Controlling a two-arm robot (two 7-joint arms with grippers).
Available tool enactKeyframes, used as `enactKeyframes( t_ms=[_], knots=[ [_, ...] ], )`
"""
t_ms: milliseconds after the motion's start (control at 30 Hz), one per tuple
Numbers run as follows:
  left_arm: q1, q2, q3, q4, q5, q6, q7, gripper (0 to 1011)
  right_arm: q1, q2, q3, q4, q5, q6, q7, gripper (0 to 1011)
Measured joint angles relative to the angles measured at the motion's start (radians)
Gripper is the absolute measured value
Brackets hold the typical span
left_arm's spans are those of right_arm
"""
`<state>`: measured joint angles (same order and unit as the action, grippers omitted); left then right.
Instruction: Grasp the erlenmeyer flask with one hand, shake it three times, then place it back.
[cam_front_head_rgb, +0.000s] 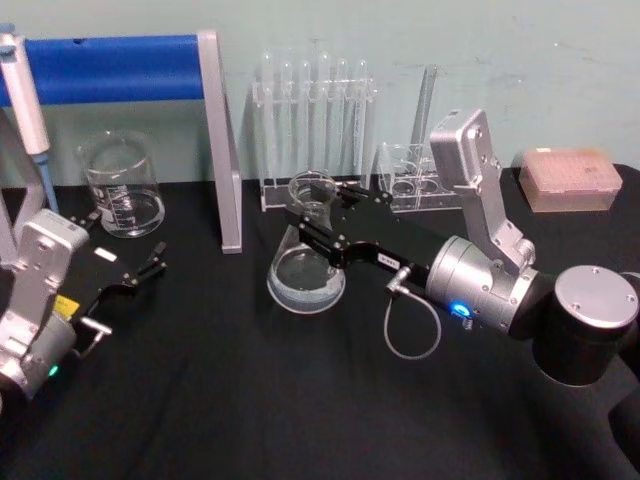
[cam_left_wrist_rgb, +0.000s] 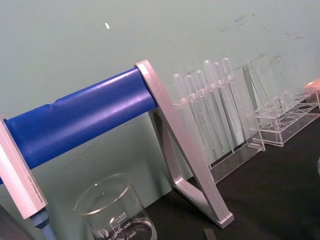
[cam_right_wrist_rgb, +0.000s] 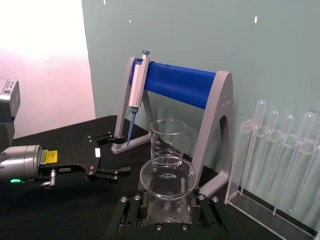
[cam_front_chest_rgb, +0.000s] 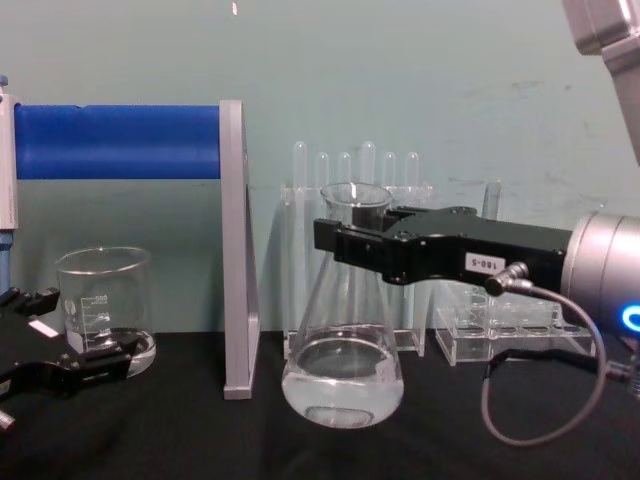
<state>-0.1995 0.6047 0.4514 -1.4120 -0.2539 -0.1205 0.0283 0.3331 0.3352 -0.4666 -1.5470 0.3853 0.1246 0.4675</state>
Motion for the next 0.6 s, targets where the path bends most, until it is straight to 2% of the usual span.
enactKeyframes(
  t_ms=[600],
  knots=[
    [0.000, 0.000, 0.000, 0.000, 0.000, 0.000, 0.000, 1001, 0.003, 0.049, -0.002, 0.026, 0.032, -0.017, 0.007, 449]
  ],
)
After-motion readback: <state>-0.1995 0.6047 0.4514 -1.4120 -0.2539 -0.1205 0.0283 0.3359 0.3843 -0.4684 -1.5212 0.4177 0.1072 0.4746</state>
